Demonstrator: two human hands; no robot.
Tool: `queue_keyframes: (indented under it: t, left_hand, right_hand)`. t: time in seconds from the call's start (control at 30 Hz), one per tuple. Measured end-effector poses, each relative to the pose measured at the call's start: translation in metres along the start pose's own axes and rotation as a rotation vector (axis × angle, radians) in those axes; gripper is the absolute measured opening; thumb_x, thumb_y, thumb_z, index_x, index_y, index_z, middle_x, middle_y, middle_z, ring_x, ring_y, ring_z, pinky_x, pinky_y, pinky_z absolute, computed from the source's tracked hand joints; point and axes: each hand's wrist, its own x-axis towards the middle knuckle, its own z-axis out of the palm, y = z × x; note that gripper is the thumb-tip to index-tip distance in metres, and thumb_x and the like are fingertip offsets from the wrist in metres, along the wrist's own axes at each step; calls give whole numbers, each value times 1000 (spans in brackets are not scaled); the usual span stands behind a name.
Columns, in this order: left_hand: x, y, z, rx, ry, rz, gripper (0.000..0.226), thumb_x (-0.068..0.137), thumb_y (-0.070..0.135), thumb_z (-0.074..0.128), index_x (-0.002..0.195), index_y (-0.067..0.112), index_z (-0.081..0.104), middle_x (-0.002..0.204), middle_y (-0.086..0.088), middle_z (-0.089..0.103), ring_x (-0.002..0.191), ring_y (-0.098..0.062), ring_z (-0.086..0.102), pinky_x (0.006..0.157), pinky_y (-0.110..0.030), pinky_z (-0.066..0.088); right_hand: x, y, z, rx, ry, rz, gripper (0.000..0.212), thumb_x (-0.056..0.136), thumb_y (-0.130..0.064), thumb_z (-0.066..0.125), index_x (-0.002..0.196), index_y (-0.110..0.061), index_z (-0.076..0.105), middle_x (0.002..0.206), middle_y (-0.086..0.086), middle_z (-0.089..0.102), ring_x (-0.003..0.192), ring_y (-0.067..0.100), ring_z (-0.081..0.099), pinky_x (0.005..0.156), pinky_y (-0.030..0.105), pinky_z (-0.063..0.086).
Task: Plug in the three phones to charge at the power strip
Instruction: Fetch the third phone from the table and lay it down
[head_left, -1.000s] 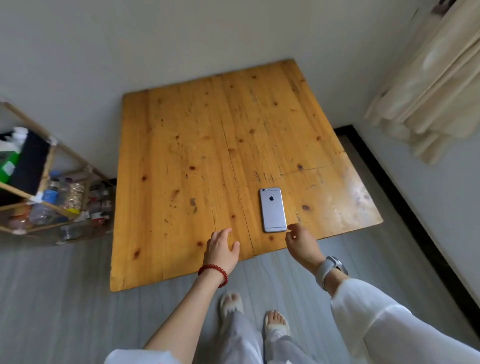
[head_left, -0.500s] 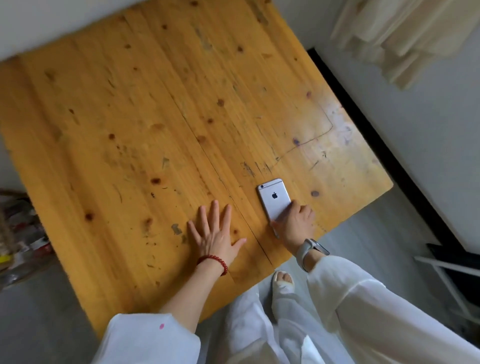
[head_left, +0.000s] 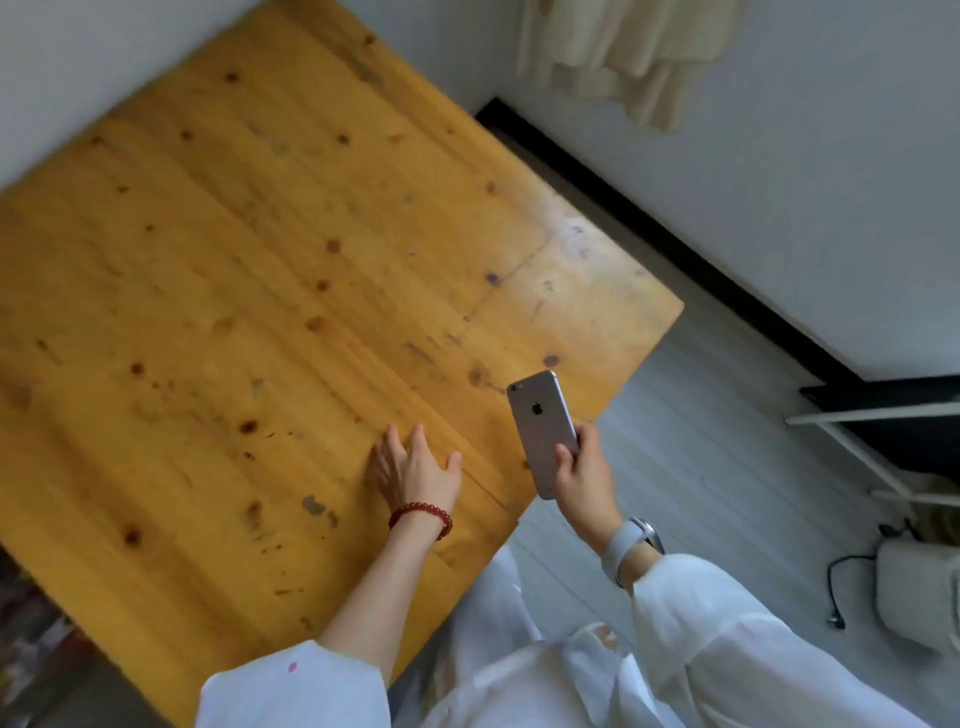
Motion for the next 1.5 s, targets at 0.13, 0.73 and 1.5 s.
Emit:
queue_keyframes:
  t: [0.13,0.73,1.5]
  left_hand:
    - [-35,66,17,-21,-25,296,50,87,30,53,132,13,41,147,-11,28,136,-28,25,111,-41,27]
    - [-518,221,380,521,-636,1641,41,89,28,50,127,14,46,131,-4,51,124,-22,45,103,-35,36]
    - [-1141,187,872,940,-1368,2160,56,76,41,38,120,11,54,123,-15,57,114,-35,52,96,-47,43]
  right_hand:
    - [-26,39,-65,180,203,32,18,91,-9,42,108,-4,45,92,7,54,84,31,52,68,35,37]
    - [-378,451,-329,720,1296,632,19,90,-7,47,106,2,51,107,26,63,91,35,57,70,31,35]
    - [-740,930,-538,976,1872,1252,22,90,-10,45,109,-2,50,107,20,62,90,31,55,70,31,37]
